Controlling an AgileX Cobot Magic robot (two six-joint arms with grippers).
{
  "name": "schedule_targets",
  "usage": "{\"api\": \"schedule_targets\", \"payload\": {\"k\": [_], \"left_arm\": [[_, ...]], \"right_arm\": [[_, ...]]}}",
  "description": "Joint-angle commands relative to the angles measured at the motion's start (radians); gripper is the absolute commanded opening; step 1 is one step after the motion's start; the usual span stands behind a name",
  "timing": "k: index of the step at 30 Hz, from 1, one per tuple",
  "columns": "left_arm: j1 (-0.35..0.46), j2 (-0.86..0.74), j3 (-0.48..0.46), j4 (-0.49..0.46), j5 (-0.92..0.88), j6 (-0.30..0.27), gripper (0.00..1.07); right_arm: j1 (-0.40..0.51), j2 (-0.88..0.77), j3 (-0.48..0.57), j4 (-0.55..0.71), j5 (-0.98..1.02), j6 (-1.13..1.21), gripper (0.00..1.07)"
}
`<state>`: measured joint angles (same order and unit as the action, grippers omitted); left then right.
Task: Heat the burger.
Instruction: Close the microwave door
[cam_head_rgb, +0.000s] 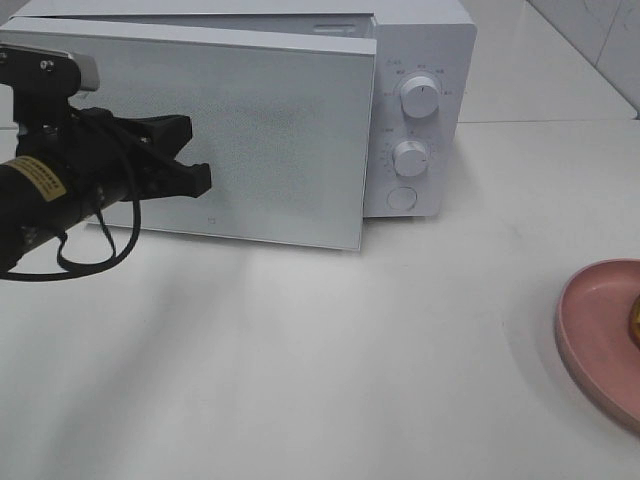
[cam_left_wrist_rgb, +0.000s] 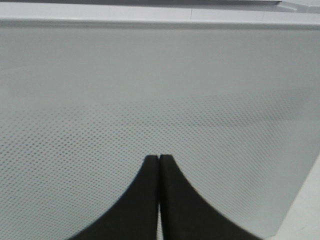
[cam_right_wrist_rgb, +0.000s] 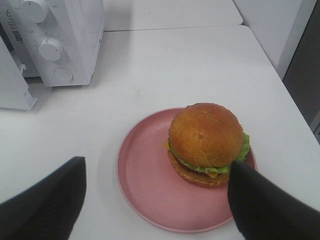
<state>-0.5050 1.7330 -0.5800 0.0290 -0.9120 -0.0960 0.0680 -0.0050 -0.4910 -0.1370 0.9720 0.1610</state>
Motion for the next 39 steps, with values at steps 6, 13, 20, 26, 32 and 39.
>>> {"api": "schedule_targets", "payload": {"k": [6, 13, 20, 26, 32, 39], "left_arm": [[-0.065, 0.069, -0.115, -0.07, 0.008, 0.007, 0.0], [-0.087, 0.13, -0.208, -0.092, 0.032, 0.006, 0.0], [-0.087, 0.18, -0.295, -0.093, 0.047, -0.003, 0.0], [-0.087, 0.216, -0.358, -0.092, 0.079, -0.01, 0.0], [-0.087, 0.249, -0.424, -0.092, 0.091, -0.011, 0.0], [-0.087, 0.3, -0.504, -0.1, 0.126, -0.008, 0.0]], "right_arm": [[-0.007, -0.026, 0.002, -0.003, -0.009, -0.007, 0.75], [-0.007, -0.026, 0.002, -0.003, -0.009, -0.007, 0.75], [-0.007, -0.026, 0.002, -0.003, -0.009, -0.007, 0.75], [-0.007, -0.026, 0.002, -0.003, -0.009, -0.007, 0.75], [-0.007, -0.026, 0.002, -0.003, -0.009, -0.007, 0.74], [-0.007, -0.026, 0.002, -0.003, -0.009, -0.007, 0.74]]}}
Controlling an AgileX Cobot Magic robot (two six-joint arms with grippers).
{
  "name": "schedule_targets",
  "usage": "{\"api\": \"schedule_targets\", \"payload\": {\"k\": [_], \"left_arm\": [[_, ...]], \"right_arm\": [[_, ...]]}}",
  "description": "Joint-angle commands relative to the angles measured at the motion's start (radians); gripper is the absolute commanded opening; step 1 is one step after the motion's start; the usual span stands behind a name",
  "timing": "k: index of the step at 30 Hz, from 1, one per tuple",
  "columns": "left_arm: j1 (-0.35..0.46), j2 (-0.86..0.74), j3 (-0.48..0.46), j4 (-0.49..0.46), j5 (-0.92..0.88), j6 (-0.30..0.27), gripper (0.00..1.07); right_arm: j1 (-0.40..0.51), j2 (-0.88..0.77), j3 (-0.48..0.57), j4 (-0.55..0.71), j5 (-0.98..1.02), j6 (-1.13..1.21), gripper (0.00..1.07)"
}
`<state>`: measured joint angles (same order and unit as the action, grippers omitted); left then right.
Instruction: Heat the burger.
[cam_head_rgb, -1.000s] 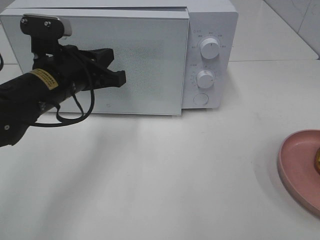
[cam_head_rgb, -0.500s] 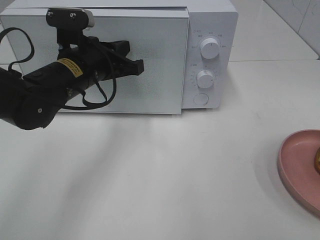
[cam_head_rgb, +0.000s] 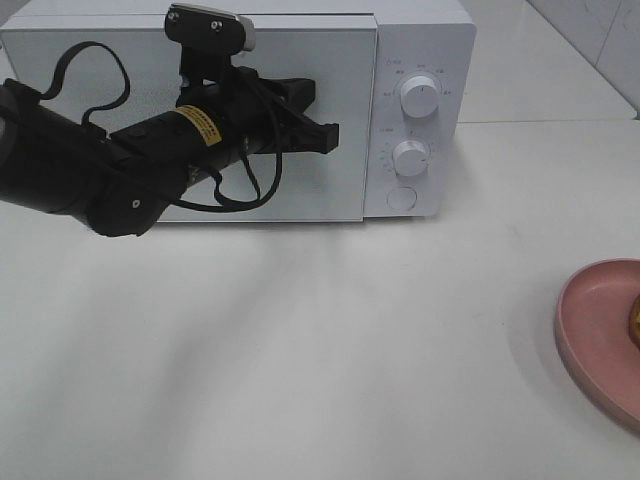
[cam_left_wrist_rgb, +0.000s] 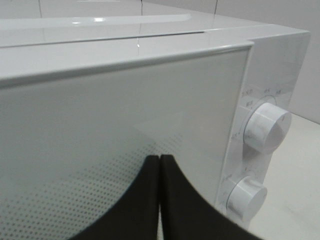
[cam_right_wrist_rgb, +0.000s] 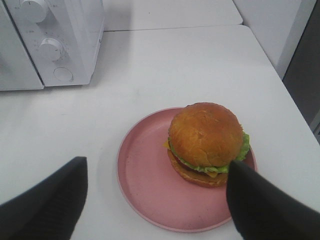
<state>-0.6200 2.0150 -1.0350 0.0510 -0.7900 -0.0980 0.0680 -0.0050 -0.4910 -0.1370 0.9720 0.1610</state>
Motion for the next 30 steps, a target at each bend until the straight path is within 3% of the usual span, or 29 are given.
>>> {"api": "schedule_targets", "payload": {"k": [1, 12, 20, 22, 23, 24, 25, 26, 27, 28, 29, 30], "left_arm": [[0.028, 0.018, -0.049, -0.122, 0.004, -0.006, 0.0], [0.016, 0.009, -0.058, -0.101, 0.039, -0.008, 0.0], [-0.051, -0.069, 0.029, -0.103, 0.158, -0.008, 0.0], [-0.069, -0.098, 0.061, -0.103, 0.237, -0.008, 0.13], [-0.069, -0.098, 0.061, -0.103, 0.237, -0.008, 0.13], [-0.078, -0.114, 0.077, -0.103, 0.296, -0.008, 0.38], [-0.078, -0.114, 0.077, -0.103, 0.296, -0.008, 0.38], [-0.081, -0.131, 0.083, -0.104, 0.374, -0.008, 0.75], [-0.081, -0.139, 0.083, -0.104, 0.416, -0.008, 0.89], [-0.081, -0.139, 0.083, -0.104, 0.416, -0.008, 0.89], [-0.081, -0.163, 0.083, -0.105, 0.506, -0.015, 1.01], [-0.081, -0.174, 0.083, -0.105, 0.552, -0.015, 1.0]], "right_arm": [[-0.007, -0.026, 0.002, -0.003, -0.009, -0.007, 0.74], [-0.007, -0.026, 0.002, -0.003, -0.009, -0.007, 0.74], [-0.007, -0.026, 0.002, -0.003, -0.009, -0.007, 0.74], [-0.007, -0.026, 0.002, -0.003, -0.009, -0.007, 0.74], [-0.007, -0.026, 0.002, -0.003, -0.009, -0.007, 0.74], [-0.007, -0.026, 0.002, -0.003, -0.009, -0.007, 0.74], [-0.007, -0.026, 0.002, -0.003, -0.009, -0.007, 0.74], [-0.007, -0.026, 0.002, -0.003, -0.009, -0.007, 0.74], [-0.007, -0.026, 0.002, -0.003, -0.009, -0.007, 0.74], [-0.007, -0.026, 0.002, -0.003, -0.009, -0.007, 0.74], [-0.007, -0.026, 0.002, -0.003, -0.009, -0.007, 0.74], [-0.007, -0.026, 0.002, -0.003, -0.009, -0.007, 0.74]]}}
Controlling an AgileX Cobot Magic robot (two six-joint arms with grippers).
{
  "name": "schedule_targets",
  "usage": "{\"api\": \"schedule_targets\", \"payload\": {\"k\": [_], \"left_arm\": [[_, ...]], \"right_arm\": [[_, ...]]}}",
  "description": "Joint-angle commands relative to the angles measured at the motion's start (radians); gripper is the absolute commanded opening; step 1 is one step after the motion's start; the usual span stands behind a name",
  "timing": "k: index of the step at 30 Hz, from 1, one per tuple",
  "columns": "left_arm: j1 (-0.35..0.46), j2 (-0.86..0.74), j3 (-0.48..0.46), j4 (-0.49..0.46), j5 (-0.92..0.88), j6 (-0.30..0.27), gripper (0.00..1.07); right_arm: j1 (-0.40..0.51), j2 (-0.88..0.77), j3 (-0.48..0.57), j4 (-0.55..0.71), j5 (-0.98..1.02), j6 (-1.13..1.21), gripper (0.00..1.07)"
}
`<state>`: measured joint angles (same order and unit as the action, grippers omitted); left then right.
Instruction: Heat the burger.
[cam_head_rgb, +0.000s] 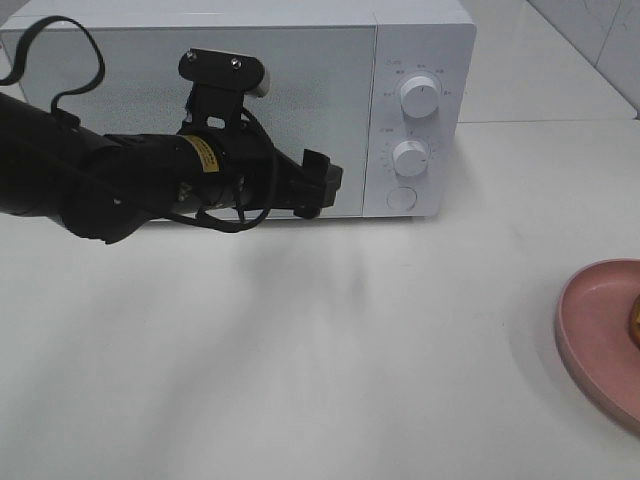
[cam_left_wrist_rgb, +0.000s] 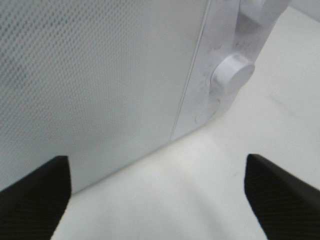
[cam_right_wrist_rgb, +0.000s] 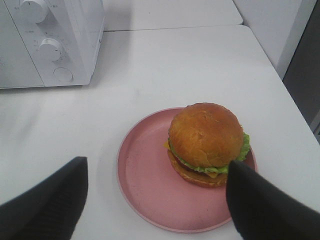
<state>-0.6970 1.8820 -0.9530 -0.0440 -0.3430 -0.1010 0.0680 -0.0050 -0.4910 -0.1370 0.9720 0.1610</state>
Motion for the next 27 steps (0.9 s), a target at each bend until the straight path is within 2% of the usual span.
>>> {"api": "schedule_targets", "payload": {"k": [1, 2, 4, 6, 9, 11, 12, 14, 17, 19, 27], "left_arm": [[-0.004, -0.041, 0.001, -0.01, 0.105, -0.012, 1.0], [-0.004, -0.066, 0.001, -0.01, 0.193, -0.012, 0.98], [-0.004, -0.079, 0.001, -0.01, 0.234, -0.012, 0.98], [-0.004, -0.131, 0.001, -0.01, 0.381, -0.015, 0.98], [-0.004, -0.145, 0.001, -0.01, 0.419, -0.015, 0.98], [-0.004, -0.204, 0.001, -0.009, 0.573, -0.015, 0.98], [-0.004, -0.204, 0.001, -0.009, 0.573, -0.015, 0.98], [-0.004, -0.245, 0.001, -0.008, 0.689, -0.015, 0.98], [-0.004, -0.259, 0.001, -0.008, 0.728, -0.015, 0.98], [-0.004, -0.306, 0.001, -0.007, 0.868, -0.013, 0.98], [0.026, -0.375, 0.001, -0.011, 1.053, -0.015, 0.98]], "right_arm": [[-0.007, -0.026, 0.002, -0.003, -0.009, -0.007, 0.74], [-0.007, -0.026, 0.002, -0.003, -0.009, -0.007, 0.74], [-0.007, -0.026, 0.002, -0.003, -0.009, -0.007, 0.74], [-0.007, -0.026, 0.002, -0.003, -0.009, -0.007, 0.74], [-0.007, -0.026, 0.002, -0.003, -0.009, -0.007, 0.74], [-0.007, -0.026, 0.002, -0.003, -0.009, -0.007, 0.74], [-0.007, -0.026, 0.002, -0.003, -0.009, -0.007, 0.74], [-0.007, -0.026, 0.002, -0.003, -0.009, -0.007, 0.74], [-0.007, -0.026, 0.002, -0.003, -0.009, -0.007, 0.74], [-0.007, -0.026, 0.002, -0.003, -0.009, -0.007, 0.74], [-0.007, -0.026, 0.002, -0.003, -0.009, -0.007, 0.74]]}}
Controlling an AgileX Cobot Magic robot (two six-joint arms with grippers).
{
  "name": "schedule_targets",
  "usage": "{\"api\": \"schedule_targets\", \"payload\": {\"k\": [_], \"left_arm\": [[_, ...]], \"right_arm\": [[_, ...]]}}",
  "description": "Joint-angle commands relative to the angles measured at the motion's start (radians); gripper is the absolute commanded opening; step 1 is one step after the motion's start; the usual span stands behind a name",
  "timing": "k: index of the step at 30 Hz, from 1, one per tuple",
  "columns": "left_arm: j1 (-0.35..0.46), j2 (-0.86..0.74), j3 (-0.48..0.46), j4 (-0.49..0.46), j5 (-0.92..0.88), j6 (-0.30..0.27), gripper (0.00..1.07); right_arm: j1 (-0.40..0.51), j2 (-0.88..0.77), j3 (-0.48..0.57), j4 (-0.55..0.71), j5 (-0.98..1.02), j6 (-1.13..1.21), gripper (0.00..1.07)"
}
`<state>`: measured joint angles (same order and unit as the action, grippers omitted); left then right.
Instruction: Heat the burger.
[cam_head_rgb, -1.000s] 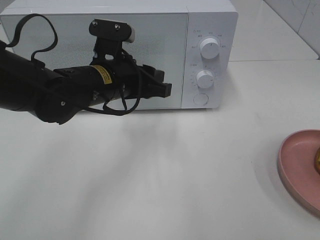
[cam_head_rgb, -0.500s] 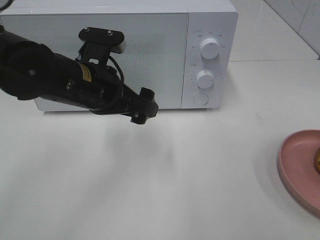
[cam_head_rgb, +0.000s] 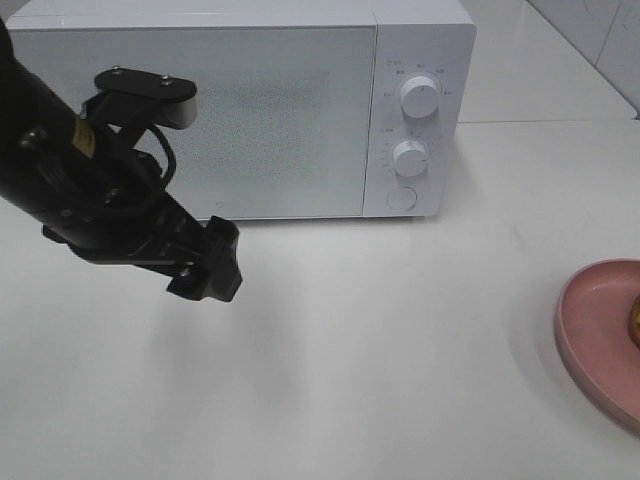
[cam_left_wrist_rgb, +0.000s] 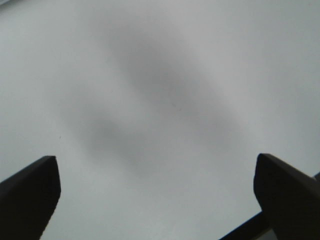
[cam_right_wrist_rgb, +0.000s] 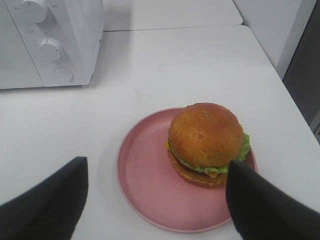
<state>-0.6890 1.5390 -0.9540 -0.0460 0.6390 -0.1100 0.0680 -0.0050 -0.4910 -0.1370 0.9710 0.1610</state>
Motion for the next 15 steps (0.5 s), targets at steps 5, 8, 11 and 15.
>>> {"api": "schedule_targets", "payload": {"k": [5, 8, 11, 15], "left_arm": [[0.094, -0.091, 0.002, -0.025, 0.169, -0.006, 0.98], [0.17, -0.13, 0.002, -0.026, 0.225, -0.004, 0.98], [0.252, -0.163, 0.002, -0.028, 0.272, 0.013, 0.98], [0.395, -0.216, 0.002, -0.033, 0.345, 0.044, 0.98]], "right_arm": [[-0.007, -0.026, 0.002, -0.003, -0.008, -0.007, 0.74], [-0.007, -0.026, 0.002, -0.003, -0.008, -0.007, 0.74], [-0.007, -0.026, 0.002, -0.003, -0.008, -0.007, 0.74], [-0.007, -0.026, 0.002, -0.003, -0.008, -0.007, 0.74]]}}
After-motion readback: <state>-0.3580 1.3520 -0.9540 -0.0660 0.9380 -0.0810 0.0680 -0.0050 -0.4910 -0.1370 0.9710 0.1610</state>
